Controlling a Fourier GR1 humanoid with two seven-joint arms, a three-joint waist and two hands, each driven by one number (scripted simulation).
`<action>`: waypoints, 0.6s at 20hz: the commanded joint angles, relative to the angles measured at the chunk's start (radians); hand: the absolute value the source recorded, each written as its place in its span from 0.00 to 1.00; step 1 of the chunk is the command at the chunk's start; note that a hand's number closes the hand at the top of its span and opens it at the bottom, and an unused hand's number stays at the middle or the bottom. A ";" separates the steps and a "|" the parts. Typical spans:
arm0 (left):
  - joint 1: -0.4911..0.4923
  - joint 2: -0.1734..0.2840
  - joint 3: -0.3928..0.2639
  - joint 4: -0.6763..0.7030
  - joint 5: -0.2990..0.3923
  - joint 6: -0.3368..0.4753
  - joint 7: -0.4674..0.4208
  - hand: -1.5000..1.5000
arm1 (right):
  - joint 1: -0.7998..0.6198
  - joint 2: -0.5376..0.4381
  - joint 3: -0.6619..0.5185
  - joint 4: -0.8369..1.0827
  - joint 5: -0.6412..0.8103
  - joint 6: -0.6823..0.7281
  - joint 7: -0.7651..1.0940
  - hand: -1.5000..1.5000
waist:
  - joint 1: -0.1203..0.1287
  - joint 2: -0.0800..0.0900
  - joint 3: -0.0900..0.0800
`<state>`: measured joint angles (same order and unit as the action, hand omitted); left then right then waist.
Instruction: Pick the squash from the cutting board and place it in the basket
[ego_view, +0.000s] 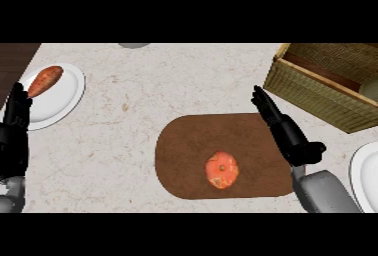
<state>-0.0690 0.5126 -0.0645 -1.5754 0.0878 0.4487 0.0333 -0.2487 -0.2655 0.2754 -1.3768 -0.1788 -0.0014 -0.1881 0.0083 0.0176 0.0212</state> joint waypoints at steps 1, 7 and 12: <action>0.042 -0.038 -0.050 0.019 -0.017 -0.017 0.047 0.50 | -0.036 0.068 0.004 -0.035 -0.022 -0.009 0.033 1.00 | -0.005 -0.018 -0.021; 0.147 -0.144 -0.182 0.167 0.149 -0.211 0.180 0.50 | -0.278 0.117 0.121 -0.116 0.015 0.076 0.041 1.00 | 0.030 -0.013 -0.027; 0.186 -0.135 -0.185 0.149 0.167 -0.238 0.215 0.50 | -0.206 0.262 0.402 -0.131 0.184 -0.274 0.118 0.00 | 0.016 -0.027 -0.023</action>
<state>0.0378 0.3888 -0.2059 -1.4407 0.2296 0.2482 0.1809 -0.4512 -0.0521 0.5101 -1.4800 -0.1154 -0.1076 -0.1199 0.0189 -0.0045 0.0046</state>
